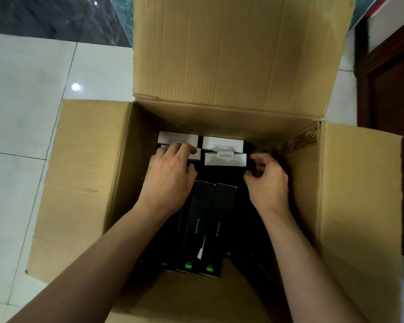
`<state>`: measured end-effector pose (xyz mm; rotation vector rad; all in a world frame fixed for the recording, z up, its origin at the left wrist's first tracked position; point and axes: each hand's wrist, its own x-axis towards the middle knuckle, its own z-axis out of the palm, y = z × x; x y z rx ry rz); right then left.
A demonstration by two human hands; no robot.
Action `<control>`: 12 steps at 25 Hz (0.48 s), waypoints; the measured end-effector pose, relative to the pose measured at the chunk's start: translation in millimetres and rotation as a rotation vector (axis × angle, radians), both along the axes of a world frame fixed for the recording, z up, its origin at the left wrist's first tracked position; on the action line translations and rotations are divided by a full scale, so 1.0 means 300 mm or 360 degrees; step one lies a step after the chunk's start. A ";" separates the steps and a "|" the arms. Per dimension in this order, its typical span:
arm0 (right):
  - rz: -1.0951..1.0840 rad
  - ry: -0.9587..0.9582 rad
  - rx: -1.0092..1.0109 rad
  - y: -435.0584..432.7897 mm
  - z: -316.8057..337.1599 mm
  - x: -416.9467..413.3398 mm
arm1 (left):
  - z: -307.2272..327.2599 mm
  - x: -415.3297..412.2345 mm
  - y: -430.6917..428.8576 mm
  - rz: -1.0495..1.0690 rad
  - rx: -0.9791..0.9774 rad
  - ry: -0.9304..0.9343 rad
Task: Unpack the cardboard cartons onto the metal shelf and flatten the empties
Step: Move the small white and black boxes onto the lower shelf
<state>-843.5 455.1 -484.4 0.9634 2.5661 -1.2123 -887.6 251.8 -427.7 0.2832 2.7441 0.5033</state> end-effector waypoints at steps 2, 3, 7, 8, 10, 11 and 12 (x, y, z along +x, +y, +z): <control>0.0013 0.0004 0.0013 0.000 -0.029 -0.008 | -0.039 -0.035 0.005 -0.0017 -0.0084 -0.0015; 0.0024 0.0011 0.0018 -0.002 -0.040 -0.011 | -0.056 -0.052 0.007 -0.0027 -0.0120 -0.0037; 0.0041 0.0042 0.0016 -0.013 -0.069 -0.018 | -0.106 -0.106 0.010 -0.0059 -0.0185 -0.0139; 0.0050 0.0042 0.0024 -0.017 -0.076 -0.018 | -0.114 -0.114 0.007 -0.0057 -0.0194 -0.0157; 0.0076 0.0042 0.0051 -0.019 -0.086 -0.018 | -0.125 -0.124 0.000 -0.0044 -0.0204 -0.0170; 0.0090 0.0037 0.0064 -0.019 -0.091 -0.017 | -0.127 -0.126 -0.001 -0.0040 -0.0216 -0.0165; 0.0104 0.0030 0.0075 -0.018 -0.093 -0.014 | -0.129 -0.125 -0.001 -0.0040 -0.0236 -0.0161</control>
